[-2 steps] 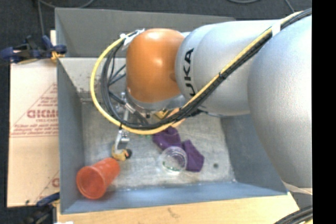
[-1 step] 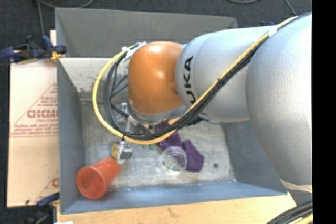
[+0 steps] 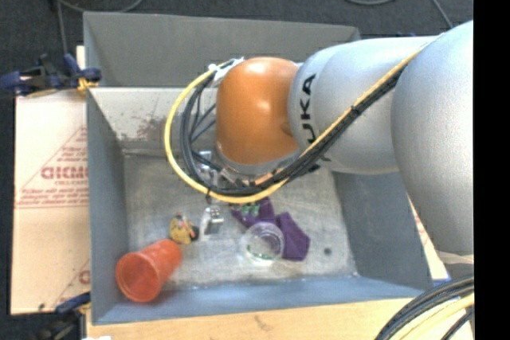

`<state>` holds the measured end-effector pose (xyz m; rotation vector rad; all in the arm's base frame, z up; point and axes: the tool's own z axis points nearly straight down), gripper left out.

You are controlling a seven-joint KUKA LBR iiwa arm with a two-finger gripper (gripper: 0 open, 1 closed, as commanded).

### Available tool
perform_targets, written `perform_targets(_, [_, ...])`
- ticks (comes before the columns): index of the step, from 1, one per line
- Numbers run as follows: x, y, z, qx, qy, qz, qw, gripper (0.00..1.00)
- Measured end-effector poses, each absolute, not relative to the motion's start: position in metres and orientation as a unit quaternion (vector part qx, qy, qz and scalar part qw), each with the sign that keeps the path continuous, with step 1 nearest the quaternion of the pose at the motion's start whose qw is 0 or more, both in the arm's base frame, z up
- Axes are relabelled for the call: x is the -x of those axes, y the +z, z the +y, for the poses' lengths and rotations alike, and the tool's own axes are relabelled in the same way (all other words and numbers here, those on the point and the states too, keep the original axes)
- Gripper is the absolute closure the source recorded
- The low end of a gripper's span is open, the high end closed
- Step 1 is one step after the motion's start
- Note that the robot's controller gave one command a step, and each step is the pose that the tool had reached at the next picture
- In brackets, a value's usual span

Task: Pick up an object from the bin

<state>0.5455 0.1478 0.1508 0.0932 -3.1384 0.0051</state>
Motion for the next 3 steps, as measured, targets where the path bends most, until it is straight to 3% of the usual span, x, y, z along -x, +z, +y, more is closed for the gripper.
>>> perform_targets(1, [-0.545, 0.079, 0.190, -0.134, 0.001, -0.991, 0.000, 1.00])
perform_targets(2, [-0.545, 0.079, 0.190, -0.133, 0.001, -0.991, 0.000, 1.00])
perform_targets(3, [-0.530, 0.087, 0.186, -0.199, 0.000, -0.980, -0.002, 1.00])
